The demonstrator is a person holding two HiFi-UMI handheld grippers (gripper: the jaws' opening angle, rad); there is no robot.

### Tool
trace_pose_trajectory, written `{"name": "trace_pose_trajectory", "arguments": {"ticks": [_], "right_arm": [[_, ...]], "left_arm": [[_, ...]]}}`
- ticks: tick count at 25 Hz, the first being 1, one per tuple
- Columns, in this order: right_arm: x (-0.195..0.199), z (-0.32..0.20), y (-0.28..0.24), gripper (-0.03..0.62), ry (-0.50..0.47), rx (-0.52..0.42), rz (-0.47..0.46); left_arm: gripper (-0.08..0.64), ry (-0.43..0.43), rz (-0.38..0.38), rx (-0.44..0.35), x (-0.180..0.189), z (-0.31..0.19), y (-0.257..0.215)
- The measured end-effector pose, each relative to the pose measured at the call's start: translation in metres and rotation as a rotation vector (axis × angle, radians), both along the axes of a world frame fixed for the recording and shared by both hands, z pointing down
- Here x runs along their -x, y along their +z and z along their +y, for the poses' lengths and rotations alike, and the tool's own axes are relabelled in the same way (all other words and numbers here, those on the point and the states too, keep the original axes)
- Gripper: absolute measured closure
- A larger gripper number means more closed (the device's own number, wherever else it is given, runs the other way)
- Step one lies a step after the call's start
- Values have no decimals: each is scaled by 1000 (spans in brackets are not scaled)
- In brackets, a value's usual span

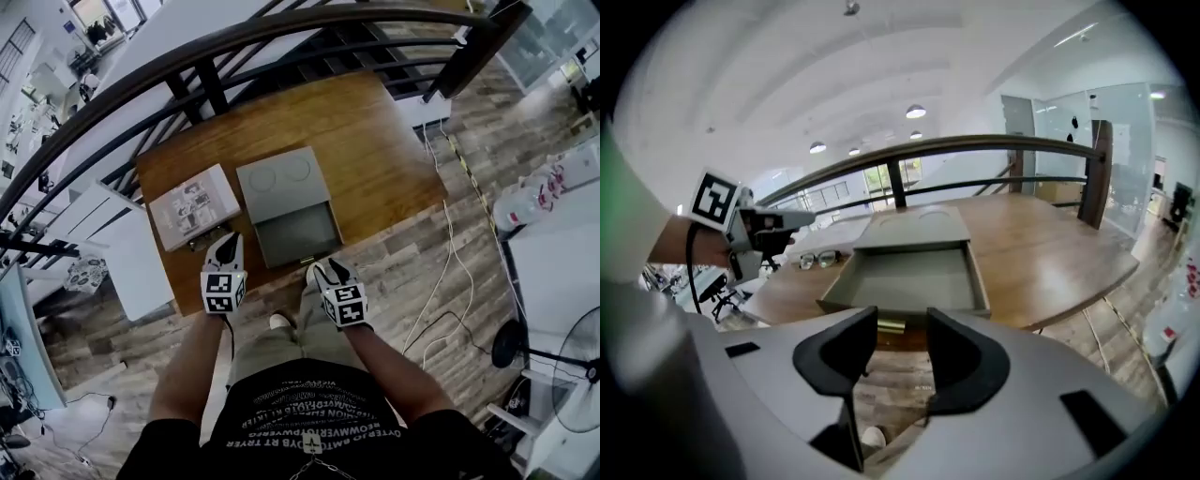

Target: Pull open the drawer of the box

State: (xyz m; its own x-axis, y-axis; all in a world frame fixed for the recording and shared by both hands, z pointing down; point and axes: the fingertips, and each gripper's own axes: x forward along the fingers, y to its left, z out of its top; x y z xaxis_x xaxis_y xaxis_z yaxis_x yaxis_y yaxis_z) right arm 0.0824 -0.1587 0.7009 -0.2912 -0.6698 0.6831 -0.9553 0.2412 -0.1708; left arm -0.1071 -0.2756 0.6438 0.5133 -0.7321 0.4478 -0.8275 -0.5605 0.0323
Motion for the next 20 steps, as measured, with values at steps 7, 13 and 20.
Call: {"name": "trace_pose_trajectory", "arguments": {"ticks": [7,13,20], "right_arm": [[-17,-2,-113,574,16,-306,-70],[2,-13,-203,597,-87,-508,-25],[18,-6,-280,597,-133,-609,-11]], "left_arm": [[558,-89,73,-120,44,69,-85],[560,-16,102,-278,31,84,-173],[560,3,104,-410,24,101,-252]]}}
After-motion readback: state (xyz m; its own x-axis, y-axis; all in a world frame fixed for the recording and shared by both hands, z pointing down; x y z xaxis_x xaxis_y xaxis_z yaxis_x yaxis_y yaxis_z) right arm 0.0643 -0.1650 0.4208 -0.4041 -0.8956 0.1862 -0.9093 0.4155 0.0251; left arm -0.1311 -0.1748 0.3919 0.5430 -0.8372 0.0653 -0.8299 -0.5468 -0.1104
